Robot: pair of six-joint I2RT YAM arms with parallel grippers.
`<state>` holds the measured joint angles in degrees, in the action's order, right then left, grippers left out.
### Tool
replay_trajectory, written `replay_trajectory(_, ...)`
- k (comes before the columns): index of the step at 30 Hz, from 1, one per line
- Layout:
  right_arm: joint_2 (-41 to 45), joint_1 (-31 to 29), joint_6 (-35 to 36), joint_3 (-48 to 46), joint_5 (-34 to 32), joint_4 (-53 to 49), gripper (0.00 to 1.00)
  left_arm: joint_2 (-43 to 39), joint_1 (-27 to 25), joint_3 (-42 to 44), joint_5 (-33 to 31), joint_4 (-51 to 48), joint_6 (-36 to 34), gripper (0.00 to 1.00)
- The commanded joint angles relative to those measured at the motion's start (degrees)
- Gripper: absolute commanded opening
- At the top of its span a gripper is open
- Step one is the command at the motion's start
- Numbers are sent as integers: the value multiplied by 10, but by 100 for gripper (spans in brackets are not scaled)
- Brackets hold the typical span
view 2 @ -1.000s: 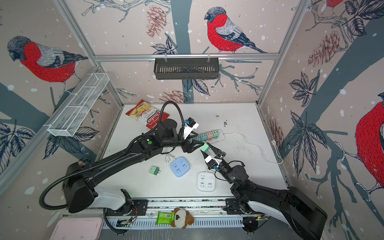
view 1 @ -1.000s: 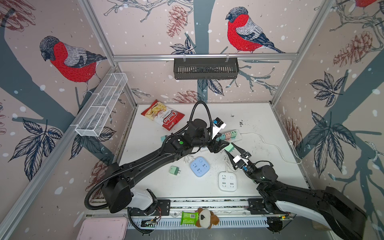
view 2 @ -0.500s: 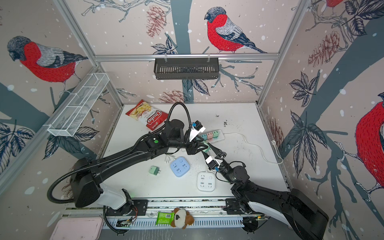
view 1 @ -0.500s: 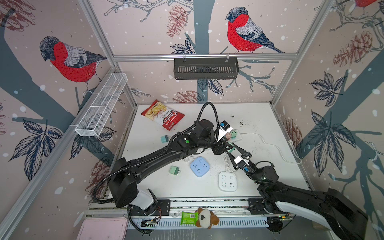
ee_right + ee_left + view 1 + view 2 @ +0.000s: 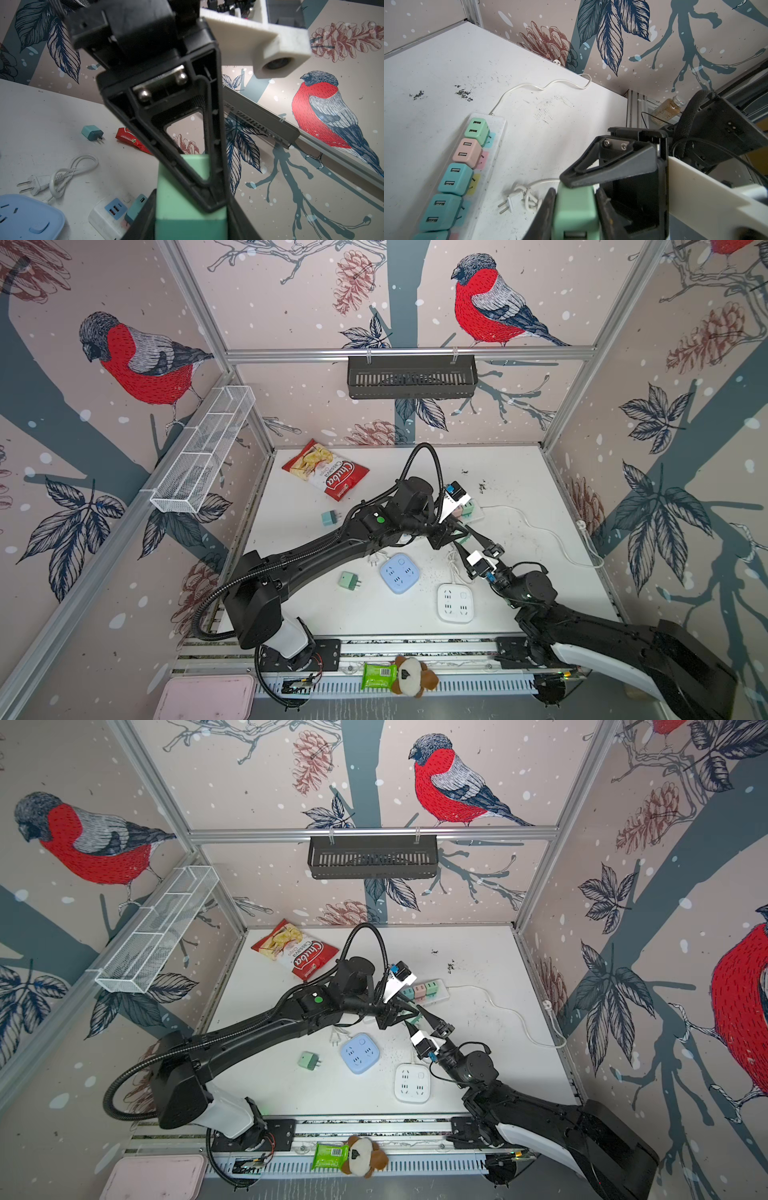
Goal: Insert the plug
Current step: 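Bring the charger to the left gripper and close the left gripper on it, then withdraw the right gripper while the left gripper carries the charger to the white socket box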
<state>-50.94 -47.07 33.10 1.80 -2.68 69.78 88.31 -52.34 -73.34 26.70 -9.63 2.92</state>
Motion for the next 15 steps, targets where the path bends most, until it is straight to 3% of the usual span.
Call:
replay_trajectory(1, 18, 0, -42, 12, -1, 16, 73, -1, 0, -3, -29, -23, -31, 0)
replay_trajectory(2, 23, 0, -44, 9, 0, 15, 93, -4, 0, -2, -46, -22, -29, 0)
replay_trajectory(3, 28, 0, -45, 5, 2, 19, 100, -9, 0, 0, -64, -21, -29, 0)
replay_trajectory(9, 44, 15, -61, -4, 14, 26, 100, -57, 0, 31, -159, 0, -34, 0)
replay_trajectory(15, 41, 44, -92, -6, -1, 40, 100, -131, -3, 123, -176, 73, -137, 0)
